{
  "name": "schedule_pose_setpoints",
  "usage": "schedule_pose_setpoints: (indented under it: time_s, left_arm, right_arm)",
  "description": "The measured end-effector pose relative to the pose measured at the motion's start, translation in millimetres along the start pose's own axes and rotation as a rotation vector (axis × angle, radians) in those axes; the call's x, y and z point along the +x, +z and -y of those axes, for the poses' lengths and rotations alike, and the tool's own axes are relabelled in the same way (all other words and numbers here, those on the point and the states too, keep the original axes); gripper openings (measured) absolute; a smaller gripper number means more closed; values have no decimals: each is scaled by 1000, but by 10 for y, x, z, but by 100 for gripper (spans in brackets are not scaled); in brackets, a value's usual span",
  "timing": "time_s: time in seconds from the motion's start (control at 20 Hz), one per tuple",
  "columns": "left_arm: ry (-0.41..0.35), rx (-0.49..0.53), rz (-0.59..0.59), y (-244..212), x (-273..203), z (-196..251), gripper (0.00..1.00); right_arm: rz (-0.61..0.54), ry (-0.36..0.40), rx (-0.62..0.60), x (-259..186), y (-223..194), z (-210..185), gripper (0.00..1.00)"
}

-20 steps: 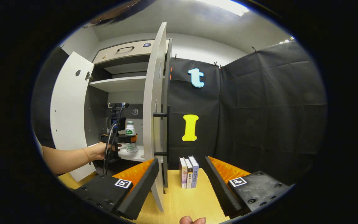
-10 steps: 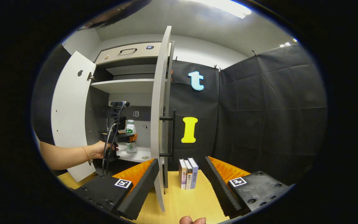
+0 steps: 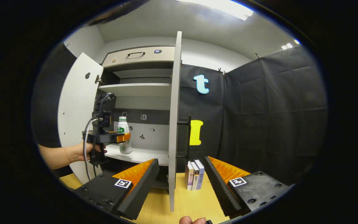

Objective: Grasp the bottle in the cabinet with the left hand and place it on the coaster, then close the right door with the right hand and the left door with the left hand.

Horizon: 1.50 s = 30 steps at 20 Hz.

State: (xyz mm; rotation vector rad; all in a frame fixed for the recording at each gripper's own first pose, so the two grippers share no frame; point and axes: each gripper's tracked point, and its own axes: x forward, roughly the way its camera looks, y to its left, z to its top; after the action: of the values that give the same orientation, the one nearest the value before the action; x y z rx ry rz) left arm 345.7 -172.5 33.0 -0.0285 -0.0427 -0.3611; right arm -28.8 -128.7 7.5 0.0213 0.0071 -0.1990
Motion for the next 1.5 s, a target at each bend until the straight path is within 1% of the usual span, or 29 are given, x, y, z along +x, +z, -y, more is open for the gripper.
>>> schedule_pose_setpoints:
  time_s: [0.05,0.1,0.15,0.3,0.5,0.65,0.75,0.8,0.95,1.15,1.3,1.4,1.5]
  left_arm:
    - [-4,10,8,36,-221,16,75]
    - [-1,16,13,52,-389,3,75]
    - [1,15,17,72,-518,-14,75]
    - [3,-1,36,57,-972,-39,76]
    - [17,26,59,-101,-1487,-26,75]
    - [26,-4,43,-420,-1801,1,75]
    - [16,-48,66,-599,-2005,77,76]
    - [15,-54,77,-703,-2102,104,76]
    - [35,-44,59,-1143,-2351,159,75]
    - [20,-1,53,-1635,-2557,282,75]
    - [38,-12,-2,-2167,-2681,335,76]
    - [51,-28,-28,-2485,-2759,376,75]
    - [59,-17,-60,-2818,-2802,402,75]
  right_arm:
    - [0,6,0,6,-2,-21,98]
    - [-2,12,1,14,-5,-46,94]
    - [-1,15,1,26,-6,-59,98]
    - [6,30,-1,39,16,-135,98]
    - [25,50,-13,36,35,-249,98]
    - [30,57,-13,40,29,-288,98]
    - [33,58,-4,49,32,-304,98]
    - [35,60,2,56,30,-309,98]
    - [34,77,20,102,5,-337,97]
    - [36,94,56,175,29,-369,98]
    - [60,120,83,192,125,-441,98]
    - [65,143,75,184,151,-507,97]
    - [65,163,49,163,148,-559,97]
